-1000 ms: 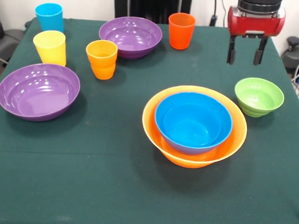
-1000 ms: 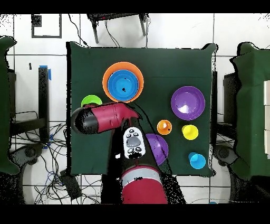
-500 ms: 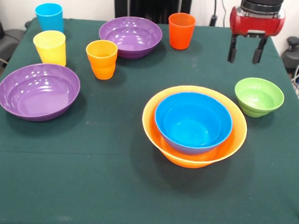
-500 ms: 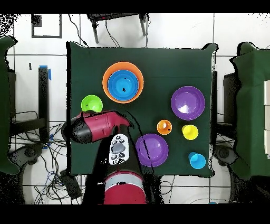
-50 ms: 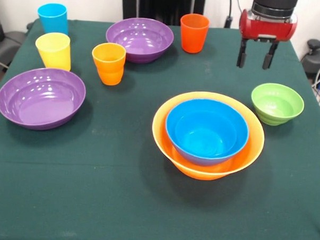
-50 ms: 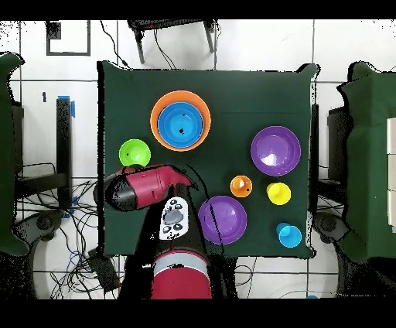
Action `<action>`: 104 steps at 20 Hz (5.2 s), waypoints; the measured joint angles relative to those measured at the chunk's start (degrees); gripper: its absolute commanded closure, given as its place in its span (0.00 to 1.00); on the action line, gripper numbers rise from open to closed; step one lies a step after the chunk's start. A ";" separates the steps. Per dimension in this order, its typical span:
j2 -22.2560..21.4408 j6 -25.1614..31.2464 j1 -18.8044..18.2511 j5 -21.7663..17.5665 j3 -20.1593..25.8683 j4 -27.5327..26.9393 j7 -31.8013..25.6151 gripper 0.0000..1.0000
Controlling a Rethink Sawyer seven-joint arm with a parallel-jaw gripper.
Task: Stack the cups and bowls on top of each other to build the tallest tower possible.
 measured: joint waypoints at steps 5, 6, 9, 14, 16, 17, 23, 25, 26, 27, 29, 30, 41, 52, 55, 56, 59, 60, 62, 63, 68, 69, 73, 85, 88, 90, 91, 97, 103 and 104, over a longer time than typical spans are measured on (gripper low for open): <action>0.73 -0.01 -0.62 0.02 -0.24 -0.02 0.00 0.00; 0.79 -0.01 -0.69 0.02 -0.25 -0.03 0.00 0.00; 1.69 -0.01 -0.75 0.04 -0.76 -0.30 0.00 0.00; 3.29 0.00 1.04 0.24 -2.92 -1.06 0.00 0.00; 3.80 -0.01 1.91 0.46 -3.59 -1.33 0.00 0.00; 3.94 -0.01 2.14 0.55 -3.74 -1.40 0.00 0.00; 4.75 -0.01 2.09 2.74 -3.00 -1.46 0.00 0.00; 5.02 -0.02 2.20 3.73 -2.99 -1.46 0.00 0.00; 5.19 -0.02 2.30 4.33 -2.99 -1.46 0.00 0.00; 5.30 -0.02 2.37 4.71 -2.98 -1.46 0.00 0.00; 5.65 -0.13 2.65 6.08 -2.94 -1.45 0.00 0.00; 5.72 -0.21 2.72 6.36 -2.93 -1.45 0.00 0.00; 6.99 -0.99 6.87 11.05 -4.13 -2.37 0.00 0.00; 9.11 -1.29 10.53 15.55 -5.76 -5.17 0.00 0.00; 9.41 -1.59 10.30 16.04 -5.75 -5.42 0.00 0.00; 9.45 -1.63 10.13 16.08 -5.74 -5.46 0.00 0.00; 9.49 -1.67 9.33 16.12 -5.74 -5.55 0.00 0.00; 9.50 -1.68 9.10 16.11 -5.76 -5.57 0.00 0.00; 9.57 -1.72 8.71 16.12 -5.85 -5.83 0.00 0.00; 9.63 -1.72 8.63 16.12 -5.92 -5.97 0.00 0.00; 10.55 -1.71 9.58 16.66 -7.48 -7.54 0.00 0.00; 10.94 -1.71 10.25 17.13 -8.30 -8.13 0.00 0.00; 11.89 -1.71 12.29 18.55 -10.46 -9.72 0.00 0.00; 11.83 -1.71 17.07 23.21 -13.91 -11.30 0.00 0.00; 11.80 -1.66 17.09 23.85 -14.28 -11.30 0.00 0.00; 11.81 -1.37 17.07 24.14 -14.62 -11.45 0.00 0.00; 11.82 -0.85 17.04 24.38 -14.88 -11.78 0.00 0.00; 12.02 0.98 16.88 25.03 -15.67 -14.31 0.00 0.00; 12.25 1.19 17.16 26.02 -16.86 -17.43 0.00 0.00; 12.25 1.21 17.26 26.17 -17.05 -17.79 0.00 0.00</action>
